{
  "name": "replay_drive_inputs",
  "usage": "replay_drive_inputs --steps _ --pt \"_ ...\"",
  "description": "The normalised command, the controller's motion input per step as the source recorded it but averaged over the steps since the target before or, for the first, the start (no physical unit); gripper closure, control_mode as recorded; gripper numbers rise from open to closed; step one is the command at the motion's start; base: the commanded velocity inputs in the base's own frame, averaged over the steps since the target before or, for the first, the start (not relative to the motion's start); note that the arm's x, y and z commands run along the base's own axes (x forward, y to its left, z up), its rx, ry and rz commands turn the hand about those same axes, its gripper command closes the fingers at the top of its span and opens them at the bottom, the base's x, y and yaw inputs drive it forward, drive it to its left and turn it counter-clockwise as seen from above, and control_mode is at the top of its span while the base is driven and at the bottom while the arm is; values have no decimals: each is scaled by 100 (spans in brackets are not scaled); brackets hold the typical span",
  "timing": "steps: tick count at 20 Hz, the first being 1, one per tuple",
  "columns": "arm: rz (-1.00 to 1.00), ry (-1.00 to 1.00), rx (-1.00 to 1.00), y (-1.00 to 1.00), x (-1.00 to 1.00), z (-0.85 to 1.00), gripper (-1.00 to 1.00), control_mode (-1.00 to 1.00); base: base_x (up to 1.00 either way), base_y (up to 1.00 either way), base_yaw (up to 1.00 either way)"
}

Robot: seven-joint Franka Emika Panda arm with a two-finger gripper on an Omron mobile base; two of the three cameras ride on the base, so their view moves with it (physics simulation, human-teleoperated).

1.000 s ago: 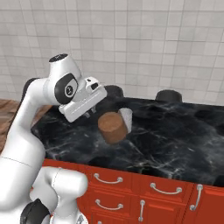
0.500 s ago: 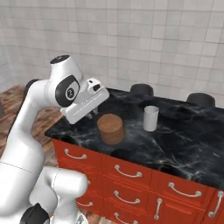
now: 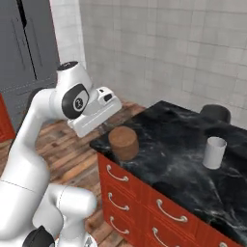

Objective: Pick the jar and glass cup and place them in the sink. Then turn on the water.

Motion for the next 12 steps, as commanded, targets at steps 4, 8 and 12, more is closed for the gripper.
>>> replay_drive_inputs --steps 4,8,12 --pt "0 0 0 0 0 0 100 100 -43 0 63" --pt "0 0 0 0 0 0 100 100 -43 0 64" --pt "0 0 0 0 0 0 100 100 -39 0 64"
